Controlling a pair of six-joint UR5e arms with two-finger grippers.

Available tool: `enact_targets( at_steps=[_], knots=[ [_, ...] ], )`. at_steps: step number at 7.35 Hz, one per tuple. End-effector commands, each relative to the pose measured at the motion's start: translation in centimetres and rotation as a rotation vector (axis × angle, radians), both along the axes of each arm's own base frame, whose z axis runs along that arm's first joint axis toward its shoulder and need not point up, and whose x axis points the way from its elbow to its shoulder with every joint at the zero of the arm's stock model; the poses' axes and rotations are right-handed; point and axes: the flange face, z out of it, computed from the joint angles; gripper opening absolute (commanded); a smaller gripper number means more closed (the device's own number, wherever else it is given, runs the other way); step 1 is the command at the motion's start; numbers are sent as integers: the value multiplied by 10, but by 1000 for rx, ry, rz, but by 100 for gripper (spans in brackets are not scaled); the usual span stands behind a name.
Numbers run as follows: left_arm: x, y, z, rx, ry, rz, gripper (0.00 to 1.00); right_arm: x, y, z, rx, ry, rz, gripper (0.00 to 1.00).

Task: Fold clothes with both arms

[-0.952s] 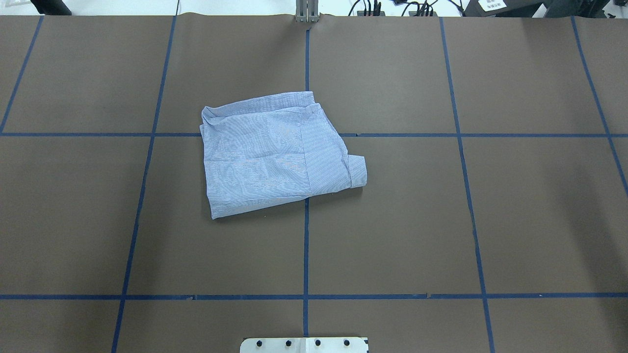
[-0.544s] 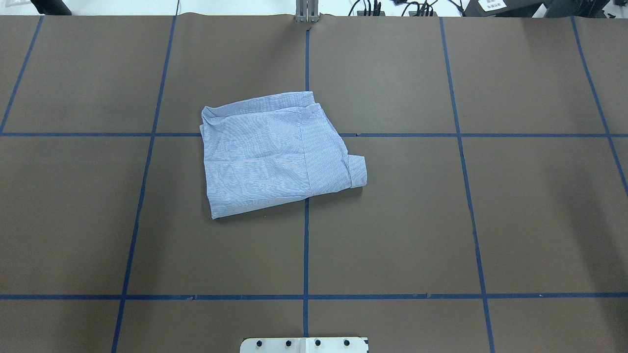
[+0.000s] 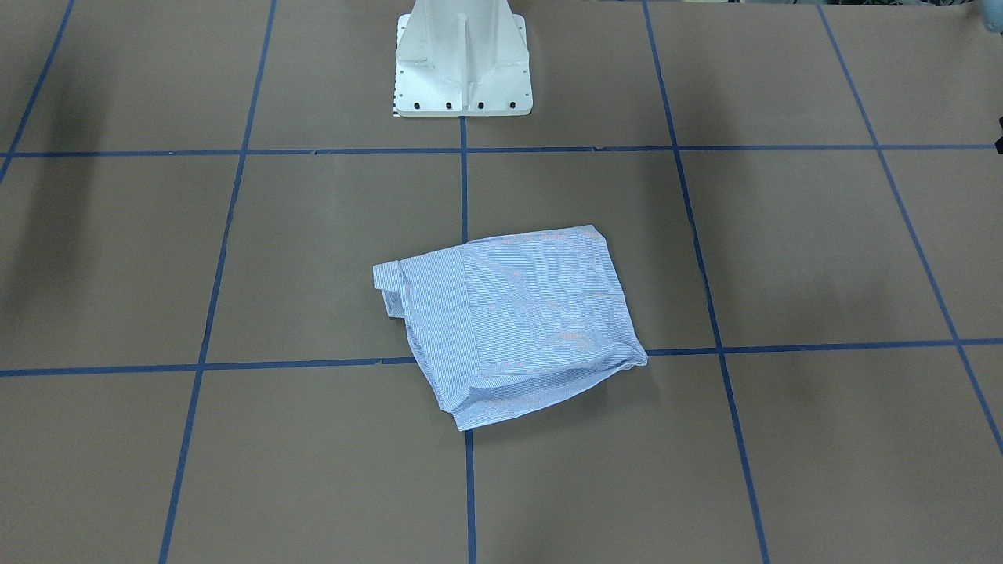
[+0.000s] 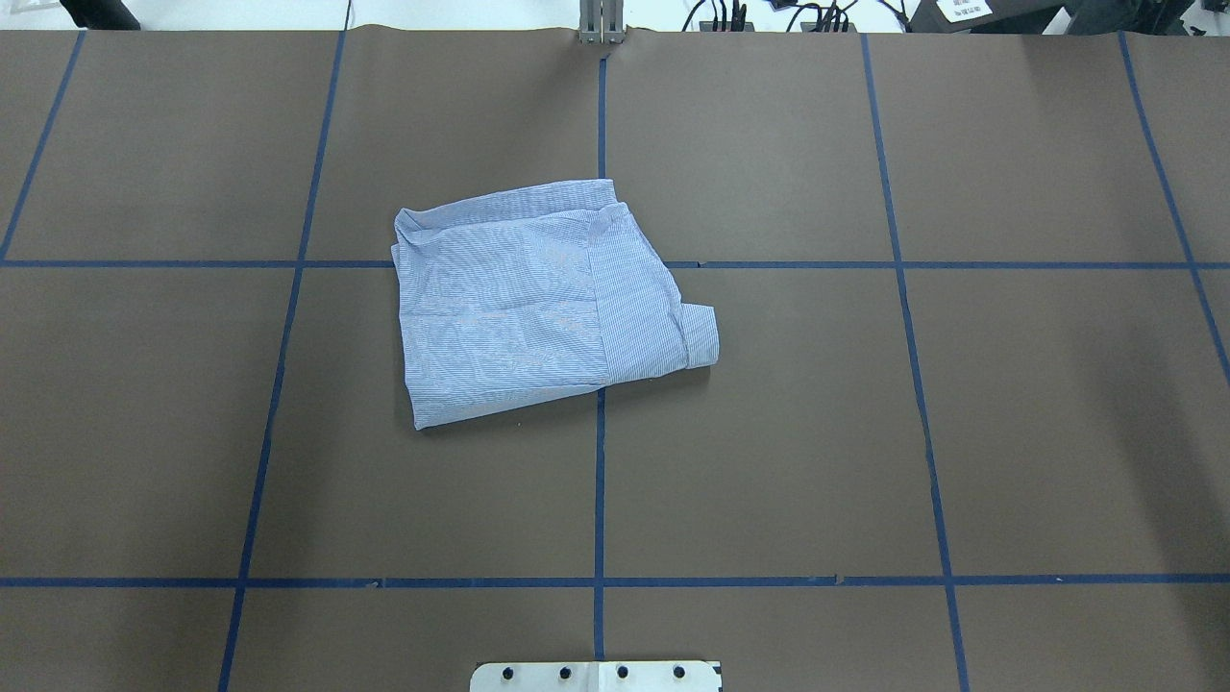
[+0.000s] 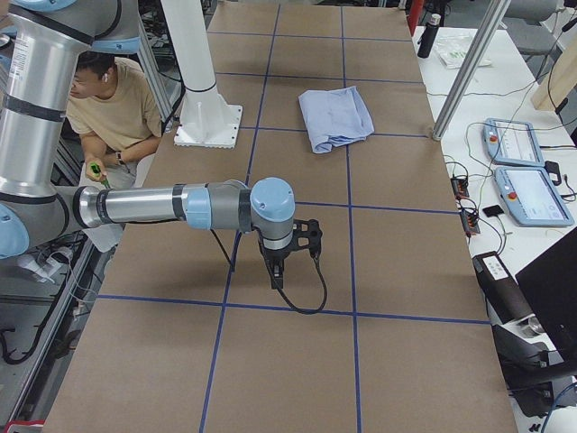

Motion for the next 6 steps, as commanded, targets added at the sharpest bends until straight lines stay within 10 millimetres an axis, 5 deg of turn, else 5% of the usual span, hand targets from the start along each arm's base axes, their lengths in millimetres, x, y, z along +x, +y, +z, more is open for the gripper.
enact_targets(
  at_steps=[1,6],
  knots=[
    [0,-2,-3,7,2,0,100,0,0,3,-5,1,0,100],
    [1,-5,-8,19,3,2,100,1,-4,1,32,15,5,100]
  ],
)
